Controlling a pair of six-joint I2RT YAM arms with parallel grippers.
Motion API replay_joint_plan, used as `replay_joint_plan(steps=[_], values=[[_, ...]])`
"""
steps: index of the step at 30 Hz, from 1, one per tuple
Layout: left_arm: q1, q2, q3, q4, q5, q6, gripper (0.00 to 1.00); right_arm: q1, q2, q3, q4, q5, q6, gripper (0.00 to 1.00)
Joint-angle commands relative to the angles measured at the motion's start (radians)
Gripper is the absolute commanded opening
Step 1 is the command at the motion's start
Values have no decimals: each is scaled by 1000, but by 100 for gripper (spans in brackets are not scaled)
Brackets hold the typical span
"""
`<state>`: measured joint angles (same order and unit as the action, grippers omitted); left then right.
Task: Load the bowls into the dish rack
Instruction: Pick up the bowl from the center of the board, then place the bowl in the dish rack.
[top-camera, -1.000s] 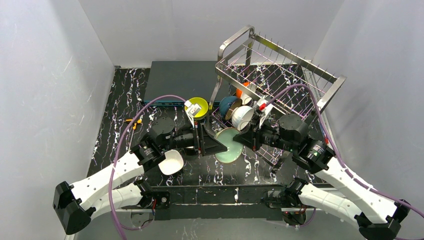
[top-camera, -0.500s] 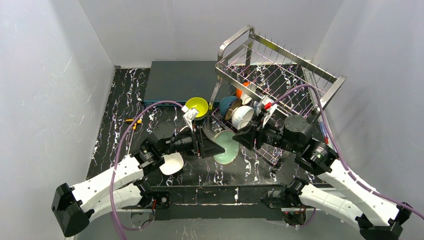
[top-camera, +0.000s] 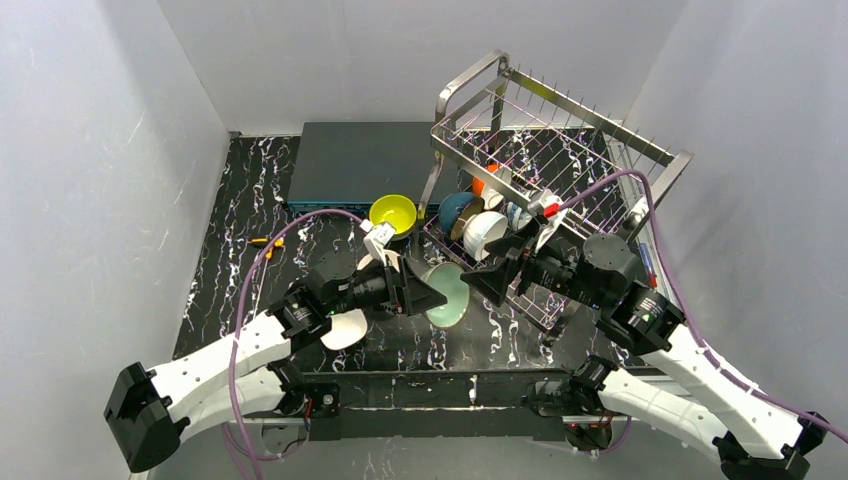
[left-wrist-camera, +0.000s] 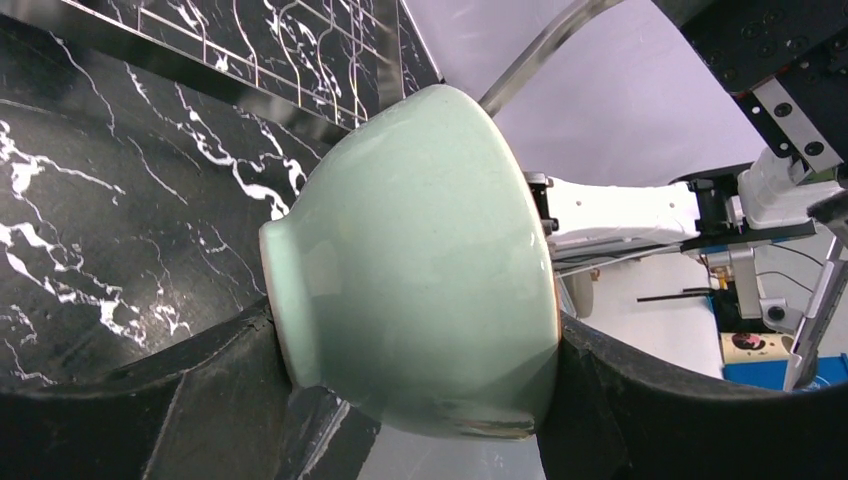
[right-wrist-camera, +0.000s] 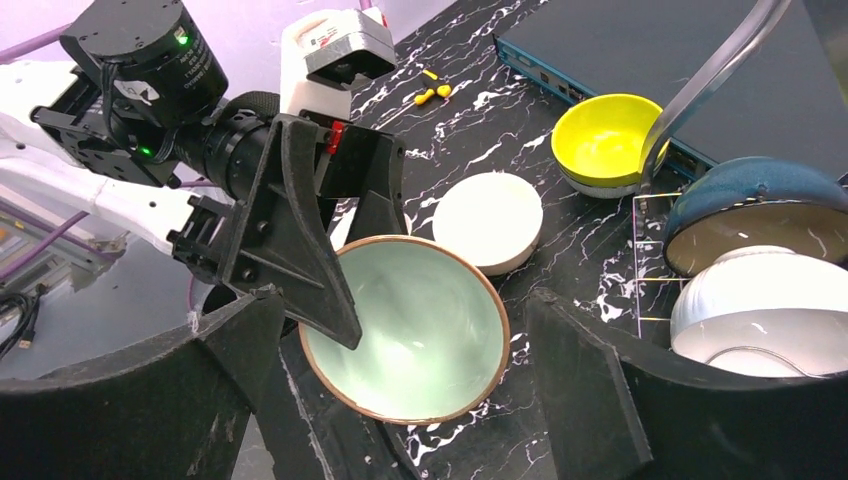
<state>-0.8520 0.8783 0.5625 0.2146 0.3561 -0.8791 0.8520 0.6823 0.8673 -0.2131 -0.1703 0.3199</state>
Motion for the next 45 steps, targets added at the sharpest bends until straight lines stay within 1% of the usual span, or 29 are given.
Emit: replay_joint_plan(steps=[1,4,7,12,18,21,27,30,35,45], values=[[4,30,12,141,-19,39,0,2,-27,14,67,5,20,99],[-3,102,23,210,0,74,0,2,-47,0,83,4,32,99],[-23,171,55,255,1,143,0,2,-69,-16,94,8,57,99],[-60,285,135,280,-18,280,0,2,-98,-24,104,23,71,99],[-98,377,216,313,-77,428,0,2,-112,-18,97,39,58,99],[-127,428,265,323,-76,514,0,2,-121,-17,89,47,56,99],[-201,535,352,332,-200,738,0,1,-156,-19,81,84,54,99],[-232,590,402,356,-239,810,0,2,-178,-20,74,107,54,99],[-261,690,461,428,-289,860,0,2,-195,-17,69,124,46,99],[-262,880,564,525,-289,848,0,1,-167,23,29,96,26,99]])
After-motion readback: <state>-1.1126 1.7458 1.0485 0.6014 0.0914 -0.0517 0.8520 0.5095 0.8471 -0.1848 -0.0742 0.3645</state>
